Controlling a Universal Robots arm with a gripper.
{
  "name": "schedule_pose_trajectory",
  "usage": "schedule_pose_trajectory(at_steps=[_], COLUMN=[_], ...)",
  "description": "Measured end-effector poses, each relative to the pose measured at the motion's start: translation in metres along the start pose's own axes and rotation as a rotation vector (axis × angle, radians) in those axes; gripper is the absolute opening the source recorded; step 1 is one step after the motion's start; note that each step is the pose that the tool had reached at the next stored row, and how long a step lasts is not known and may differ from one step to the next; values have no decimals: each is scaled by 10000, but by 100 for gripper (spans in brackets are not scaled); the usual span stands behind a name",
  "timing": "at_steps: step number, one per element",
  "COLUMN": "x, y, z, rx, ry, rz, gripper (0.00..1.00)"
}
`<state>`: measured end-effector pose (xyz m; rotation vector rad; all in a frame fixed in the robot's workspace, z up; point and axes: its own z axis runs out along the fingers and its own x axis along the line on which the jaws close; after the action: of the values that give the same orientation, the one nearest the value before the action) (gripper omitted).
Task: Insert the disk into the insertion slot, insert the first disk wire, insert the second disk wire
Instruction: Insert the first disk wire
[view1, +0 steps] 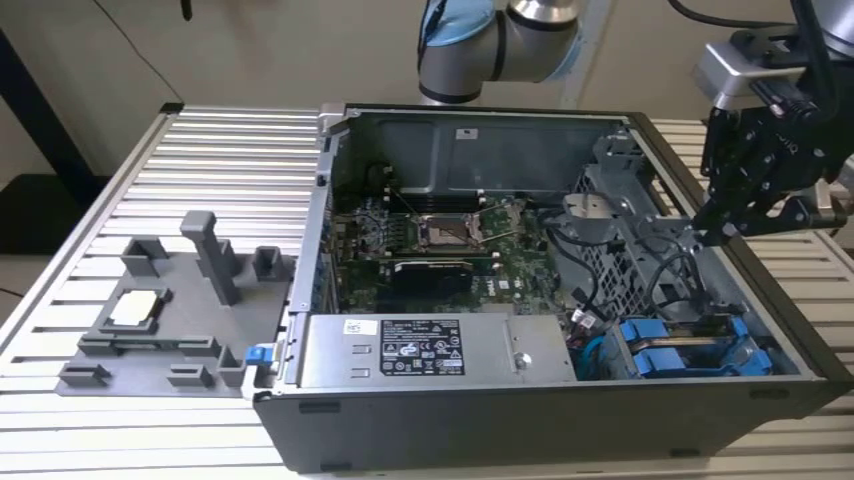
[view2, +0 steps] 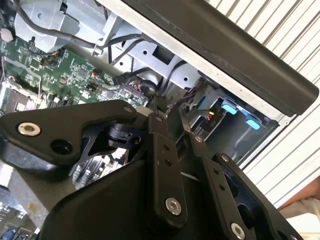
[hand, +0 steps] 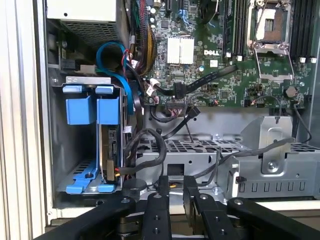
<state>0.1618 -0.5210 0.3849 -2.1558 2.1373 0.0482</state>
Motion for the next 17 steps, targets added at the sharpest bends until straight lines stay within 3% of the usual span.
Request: schedule_pose_trajectory(at_steps=[3,17], x=[-1,-2], y=[20,261], z=[-1,-5], rx=[0,1], ry=[0,1], rz=[0,6], gripper=[27,27])
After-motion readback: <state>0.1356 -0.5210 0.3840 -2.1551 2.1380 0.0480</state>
